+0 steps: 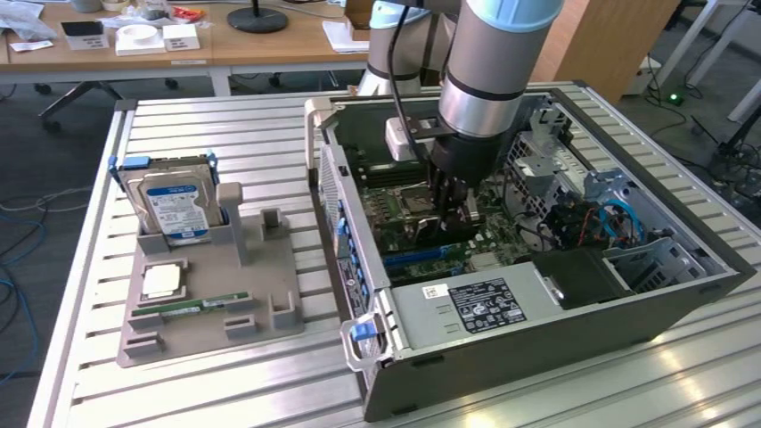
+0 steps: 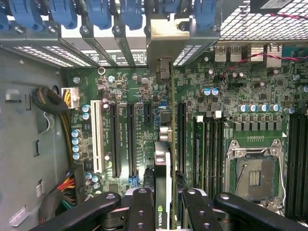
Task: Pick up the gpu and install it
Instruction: 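Insert the gpu into the slot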
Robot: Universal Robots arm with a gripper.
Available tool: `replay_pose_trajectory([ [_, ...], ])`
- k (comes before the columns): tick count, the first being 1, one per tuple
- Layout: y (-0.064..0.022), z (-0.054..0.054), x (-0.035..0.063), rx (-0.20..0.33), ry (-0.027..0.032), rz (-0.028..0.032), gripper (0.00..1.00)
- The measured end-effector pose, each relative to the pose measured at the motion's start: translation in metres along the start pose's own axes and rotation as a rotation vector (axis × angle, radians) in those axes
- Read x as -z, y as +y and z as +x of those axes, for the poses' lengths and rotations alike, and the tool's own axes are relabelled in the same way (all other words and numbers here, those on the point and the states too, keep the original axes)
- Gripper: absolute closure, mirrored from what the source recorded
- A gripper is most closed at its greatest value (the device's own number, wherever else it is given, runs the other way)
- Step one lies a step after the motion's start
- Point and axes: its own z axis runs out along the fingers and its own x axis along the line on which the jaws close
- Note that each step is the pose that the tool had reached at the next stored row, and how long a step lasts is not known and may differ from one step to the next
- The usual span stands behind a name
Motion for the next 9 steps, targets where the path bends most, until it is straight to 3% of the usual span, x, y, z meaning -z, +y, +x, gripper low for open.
replay_pose_trajectory([
  [9,0.0023,0.0001,-0.0018,0.000,-0.0001,0.0009,0.73],
])
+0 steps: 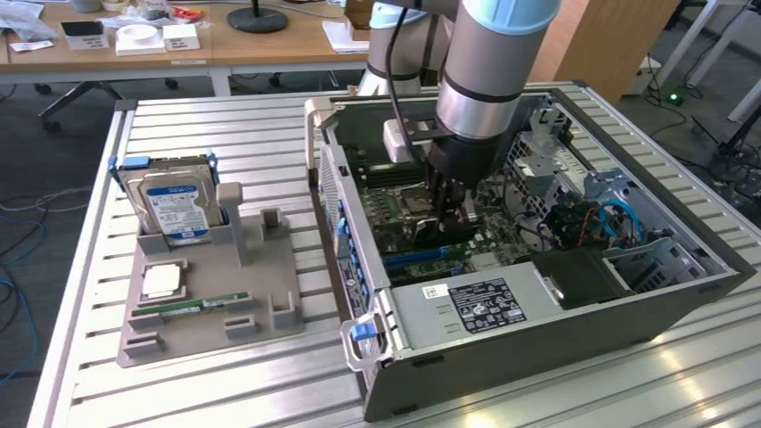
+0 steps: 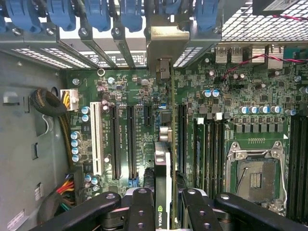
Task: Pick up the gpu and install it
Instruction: 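Insert the gpu into the slot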
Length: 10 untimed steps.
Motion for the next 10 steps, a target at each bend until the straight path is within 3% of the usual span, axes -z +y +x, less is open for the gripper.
replay_pose_trajectory([
  [10,0.0029,0.0002,-0.0042,0.000,0.0000,0.0000,0.73],
])
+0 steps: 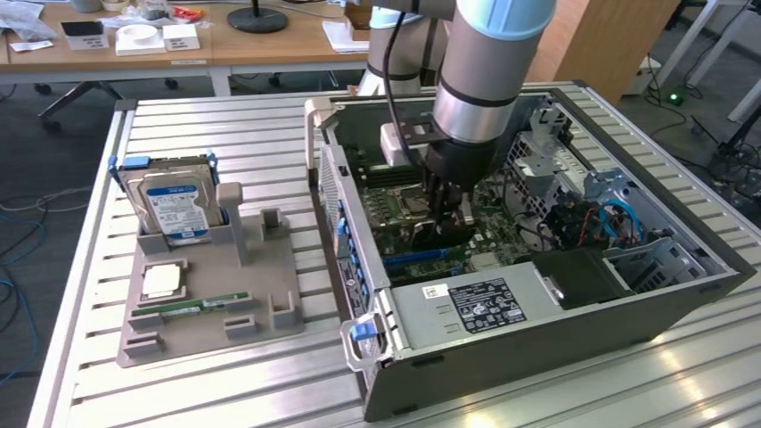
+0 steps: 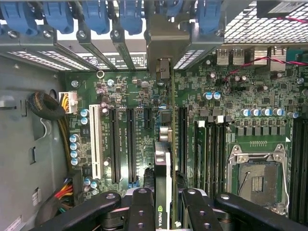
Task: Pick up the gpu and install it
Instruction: 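Insert the gpu into the slot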
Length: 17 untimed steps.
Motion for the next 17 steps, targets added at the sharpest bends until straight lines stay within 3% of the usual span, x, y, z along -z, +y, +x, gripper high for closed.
replay_pose_trajectory([
  [17,0.0007,-0.0017,-0.0021,-0.002,0.0002,0.0000,0.73],
])
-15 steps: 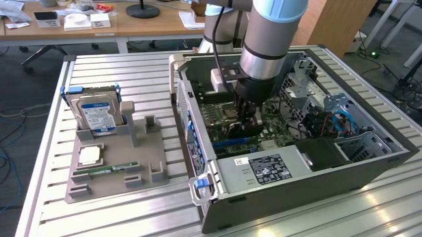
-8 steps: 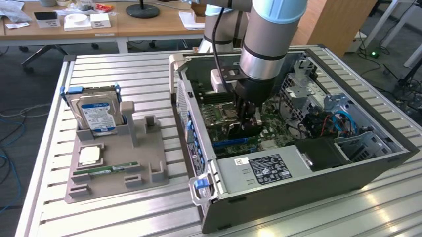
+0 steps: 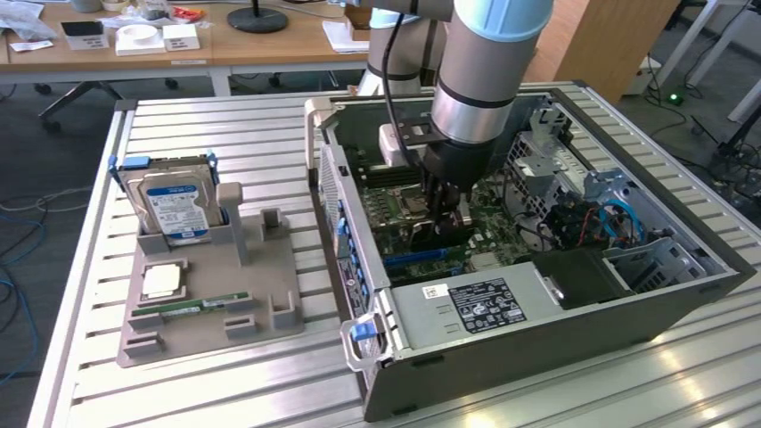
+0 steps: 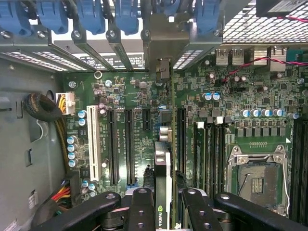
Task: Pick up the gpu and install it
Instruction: 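Insert the gpu into the slot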
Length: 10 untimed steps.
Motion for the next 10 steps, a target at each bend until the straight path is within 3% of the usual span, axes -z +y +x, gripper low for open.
replay_pose_trajectory([
  [10,0.0021,0.0000,-0.0001,-0.006,0.0001,0.0002,0.73],
])
